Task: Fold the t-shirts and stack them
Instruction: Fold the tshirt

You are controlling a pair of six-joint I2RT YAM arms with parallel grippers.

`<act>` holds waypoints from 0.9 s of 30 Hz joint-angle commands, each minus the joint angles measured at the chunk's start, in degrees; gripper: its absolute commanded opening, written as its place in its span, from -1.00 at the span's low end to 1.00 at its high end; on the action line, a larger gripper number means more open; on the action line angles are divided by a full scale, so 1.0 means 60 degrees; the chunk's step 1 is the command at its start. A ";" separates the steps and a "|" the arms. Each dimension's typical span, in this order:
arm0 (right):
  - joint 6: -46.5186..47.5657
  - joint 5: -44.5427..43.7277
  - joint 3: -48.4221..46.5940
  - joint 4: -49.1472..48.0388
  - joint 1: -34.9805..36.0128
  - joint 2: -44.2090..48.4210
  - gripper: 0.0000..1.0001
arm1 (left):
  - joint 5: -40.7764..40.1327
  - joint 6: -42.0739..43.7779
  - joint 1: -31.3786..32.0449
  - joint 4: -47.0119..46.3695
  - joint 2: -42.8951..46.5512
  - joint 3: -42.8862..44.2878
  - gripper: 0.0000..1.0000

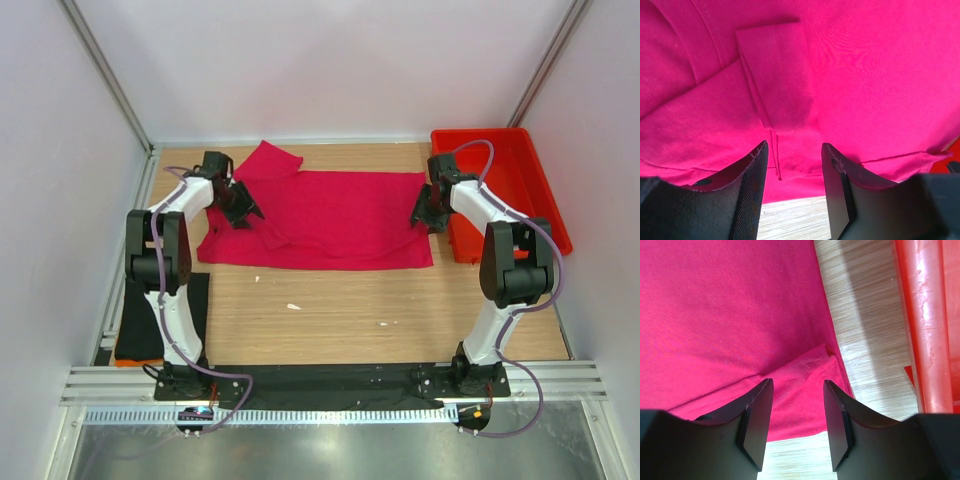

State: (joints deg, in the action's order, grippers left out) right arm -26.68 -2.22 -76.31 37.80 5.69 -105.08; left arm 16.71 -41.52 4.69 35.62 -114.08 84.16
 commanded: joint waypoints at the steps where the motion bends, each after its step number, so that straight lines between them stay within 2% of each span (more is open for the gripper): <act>1: 0.0139 -0.0040 -0.0435 -0.0001 -0.0041 0.0110 0.02 | -0.0192 0.0108 -0.0020 0.0318 -0.0234 0.0533 -0.04; 7: 0.0154 0.0033 -0.0479 0.0013 -0.0085 0.0038 0.02 | -0.0208 0.0050 -0.0020 -0.0103 -0.0220 0.0154 -0.06; 13: 0.0169 0.0106 -0.0596 0.0072 -0.0099 -0.0021 0.02 | -0.0163 0.0079 -0.0020 -0.0179 -0.0703 0.0635 -0.17; 19: 0.0227 0.0062 -0.0553 0.0086 -0.0099 0.0037 0.01 | -0.0412 0.0152 -0.0020 -0.0032 -0.0747 0.0754 -0.19; 23: 0.0213 0.0150 -0.0582 0.0043 -0.0085 -0.0021 0.01 | -0.0397 0.0094 -0.0020 -0.0135 -0.0703 0.0768 -0.40; 27: 0.0169 0.0208 -0.0670 0.0043 -0.0085 -0.0124 0.01 | -0.0470 0.0152 -0.0020 -0.0208 -0.0528 0.0812 -0.78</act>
State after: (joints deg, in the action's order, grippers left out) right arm -25.87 -1.69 -77.71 38.26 5.39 -105.54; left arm 14.92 -41.50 4.71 35.77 -119.52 86.89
